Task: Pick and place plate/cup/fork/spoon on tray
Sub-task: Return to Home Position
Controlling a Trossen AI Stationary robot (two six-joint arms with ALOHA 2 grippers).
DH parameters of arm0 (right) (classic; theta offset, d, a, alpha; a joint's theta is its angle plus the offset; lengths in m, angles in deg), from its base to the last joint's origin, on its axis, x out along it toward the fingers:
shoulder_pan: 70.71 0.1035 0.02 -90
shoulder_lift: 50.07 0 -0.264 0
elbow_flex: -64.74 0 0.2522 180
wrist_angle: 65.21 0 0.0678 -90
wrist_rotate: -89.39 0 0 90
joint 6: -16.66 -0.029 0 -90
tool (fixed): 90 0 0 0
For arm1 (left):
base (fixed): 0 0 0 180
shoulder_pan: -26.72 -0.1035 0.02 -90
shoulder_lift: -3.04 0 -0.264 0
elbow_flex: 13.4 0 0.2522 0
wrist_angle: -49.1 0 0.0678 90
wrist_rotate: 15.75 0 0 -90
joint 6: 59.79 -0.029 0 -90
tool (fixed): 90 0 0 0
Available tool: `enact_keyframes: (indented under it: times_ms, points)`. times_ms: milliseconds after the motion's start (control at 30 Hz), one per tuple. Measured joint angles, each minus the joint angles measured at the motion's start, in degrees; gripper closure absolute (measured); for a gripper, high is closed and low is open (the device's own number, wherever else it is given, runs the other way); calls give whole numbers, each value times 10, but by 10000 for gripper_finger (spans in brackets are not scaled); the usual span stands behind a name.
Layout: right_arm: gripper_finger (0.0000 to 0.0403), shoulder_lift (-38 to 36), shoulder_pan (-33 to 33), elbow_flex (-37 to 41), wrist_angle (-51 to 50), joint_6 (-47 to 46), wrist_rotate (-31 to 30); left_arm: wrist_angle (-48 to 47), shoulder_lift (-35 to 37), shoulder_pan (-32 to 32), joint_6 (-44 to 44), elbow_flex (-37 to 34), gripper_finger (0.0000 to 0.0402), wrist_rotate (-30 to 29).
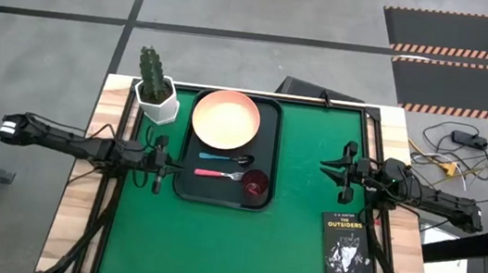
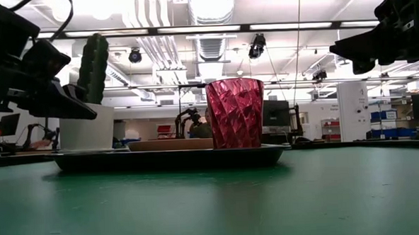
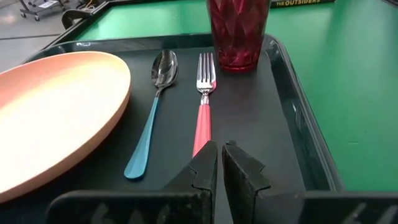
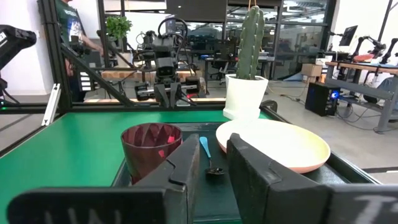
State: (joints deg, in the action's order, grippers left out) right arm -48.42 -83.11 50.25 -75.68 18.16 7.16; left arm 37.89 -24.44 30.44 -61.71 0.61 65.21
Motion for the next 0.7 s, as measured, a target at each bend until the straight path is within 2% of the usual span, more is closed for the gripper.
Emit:
enact_keyframes:
  times_ms: [700]
  points:
    - [324, 0, 0, 0, 0, 0, 0, 0, -32, 0, 0, 0, 394, 0]
